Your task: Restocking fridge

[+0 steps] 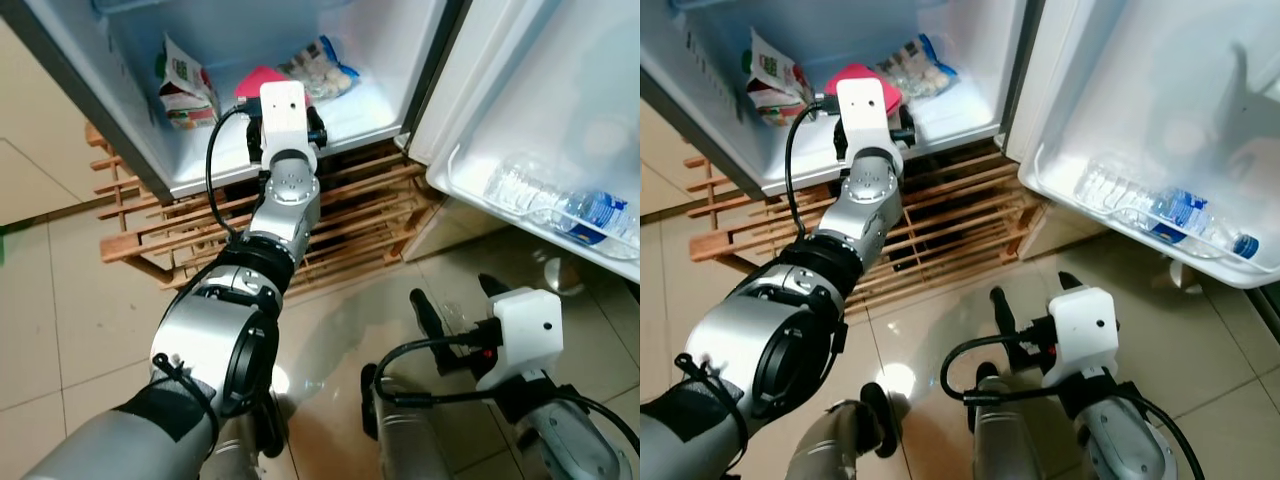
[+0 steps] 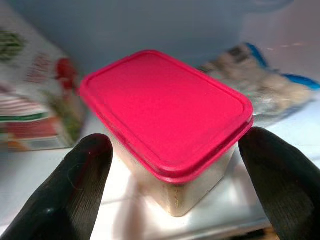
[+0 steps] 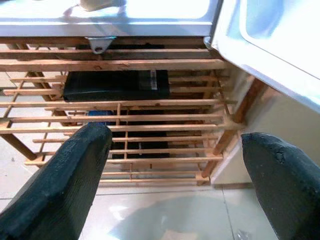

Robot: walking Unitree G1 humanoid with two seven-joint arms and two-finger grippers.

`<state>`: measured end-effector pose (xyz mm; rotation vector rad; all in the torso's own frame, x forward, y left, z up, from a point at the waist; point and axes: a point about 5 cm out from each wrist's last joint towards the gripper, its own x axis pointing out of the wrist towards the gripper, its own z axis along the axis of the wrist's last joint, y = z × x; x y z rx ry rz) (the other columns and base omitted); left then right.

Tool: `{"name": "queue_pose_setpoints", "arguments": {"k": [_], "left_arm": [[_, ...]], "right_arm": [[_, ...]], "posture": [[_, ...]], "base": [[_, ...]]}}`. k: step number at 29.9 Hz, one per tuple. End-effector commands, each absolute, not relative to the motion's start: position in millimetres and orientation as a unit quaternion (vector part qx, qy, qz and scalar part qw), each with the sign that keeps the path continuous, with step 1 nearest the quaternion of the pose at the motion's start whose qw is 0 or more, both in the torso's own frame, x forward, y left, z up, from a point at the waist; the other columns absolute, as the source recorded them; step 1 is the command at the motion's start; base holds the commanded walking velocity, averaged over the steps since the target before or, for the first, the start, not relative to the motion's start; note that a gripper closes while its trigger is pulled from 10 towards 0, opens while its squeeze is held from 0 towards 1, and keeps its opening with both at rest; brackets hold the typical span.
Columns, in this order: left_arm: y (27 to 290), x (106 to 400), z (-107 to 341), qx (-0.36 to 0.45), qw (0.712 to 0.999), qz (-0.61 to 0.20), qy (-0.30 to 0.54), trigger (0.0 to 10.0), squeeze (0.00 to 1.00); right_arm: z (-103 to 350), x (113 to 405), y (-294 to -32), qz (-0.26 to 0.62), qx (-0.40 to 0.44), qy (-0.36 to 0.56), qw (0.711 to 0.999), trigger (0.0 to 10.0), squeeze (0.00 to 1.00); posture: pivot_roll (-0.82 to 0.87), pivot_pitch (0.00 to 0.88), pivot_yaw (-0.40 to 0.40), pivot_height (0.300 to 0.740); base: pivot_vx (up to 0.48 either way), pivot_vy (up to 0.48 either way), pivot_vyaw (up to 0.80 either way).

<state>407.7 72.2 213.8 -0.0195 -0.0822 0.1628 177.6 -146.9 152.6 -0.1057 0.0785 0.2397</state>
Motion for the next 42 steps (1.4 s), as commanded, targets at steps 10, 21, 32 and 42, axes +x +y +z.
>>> {"name": "queue_pose_setpoints", "arguments": {"k": [10, 21, 32, 42], "left_arm": [[79, 393, 184, 0.026, 0.998, 0.058, -0.03, 10.0, 0.0], [80, 334, 168, 0.032, 0.995, -0.086, -0.05, 10.0, 0.0], [128, 285, 154, 0.043, 0.994, -0.079, -0.061, 10.0, 0.0], [125, 288, 180, 0.023, 0.993, -0.078, -0.088, 10.0, 0.0]], "right_arm": [[144, 180, -146, 0.123, -0.047, 0.045, 0.99, 10.0, 0.0], [142, 199, -142, 0.135, -0.04, 0.024, 0.99, 10.0, 0.0], [142, 253, -126, 0.131, 0.021, 0.002, 0.991, 10.0, 0.0], [142, 275, -105, 0.154, 0.042, -0.01, 0.987, 10.0, 0.0]], "posture": [[-0.36, 0.238, 0.037, 0.74], [-0.28, 0.183, 0.057, 0.74], [-0.15, 0.135, 0.045, 0.74], [-0.09, 0.11, 0.029, 0.74]], "base": [[0.0, 0.0, 0.0], [0.0, 0.0, 0.0], [0.0, 0.0, 0.0], [0.249, 0.224, 0.0]]}}
